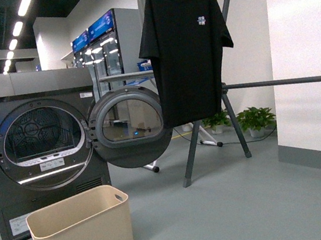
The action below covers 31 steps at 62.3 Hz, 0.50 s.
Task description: Move hamper under clothes hanger
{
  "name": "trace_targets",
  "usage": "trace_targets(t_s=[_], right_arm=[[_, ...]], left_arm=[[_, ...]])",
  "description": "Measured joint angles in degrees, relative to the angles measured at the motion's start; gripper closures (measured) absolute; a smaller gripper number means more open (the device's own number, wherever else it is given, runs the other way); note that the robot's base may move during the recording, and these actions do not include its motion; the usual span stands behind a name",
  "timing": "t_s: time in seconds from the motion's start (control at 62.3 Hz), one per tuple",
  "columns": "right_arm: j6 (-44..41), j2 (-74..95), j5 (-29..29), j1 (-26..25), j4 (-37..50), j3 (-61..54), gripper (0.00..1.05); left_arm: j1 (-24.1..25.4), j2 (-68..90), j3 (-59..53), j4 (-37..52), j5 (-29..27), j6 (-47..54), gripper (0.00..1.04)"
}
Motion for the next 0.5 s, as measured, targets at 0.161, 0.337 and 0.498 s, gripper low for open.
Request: trace_targets(t_s=[0.161, 0.337, 0.498], right_arm=[[0.0, 0.0, 0.2, 0.0, 0.0, 0.0, 0.08], [0.0, 0.0, 0.0, 0.0, 0.0, 0.0, 0.08], [0.0, 0.0, 0.0, 0.0, 0.0, 0.0, 0.08]], left_arm=[[0.0, 0.1, 0.0, 0.0, 0.1, 0.0, 0.07], [0.0, 0.2, 0.0, 0.0, 0.1, 0.0, 0.07], [0.0, 0.0, 0.0, 0.0, 0.1, 0.0, 0.07]])
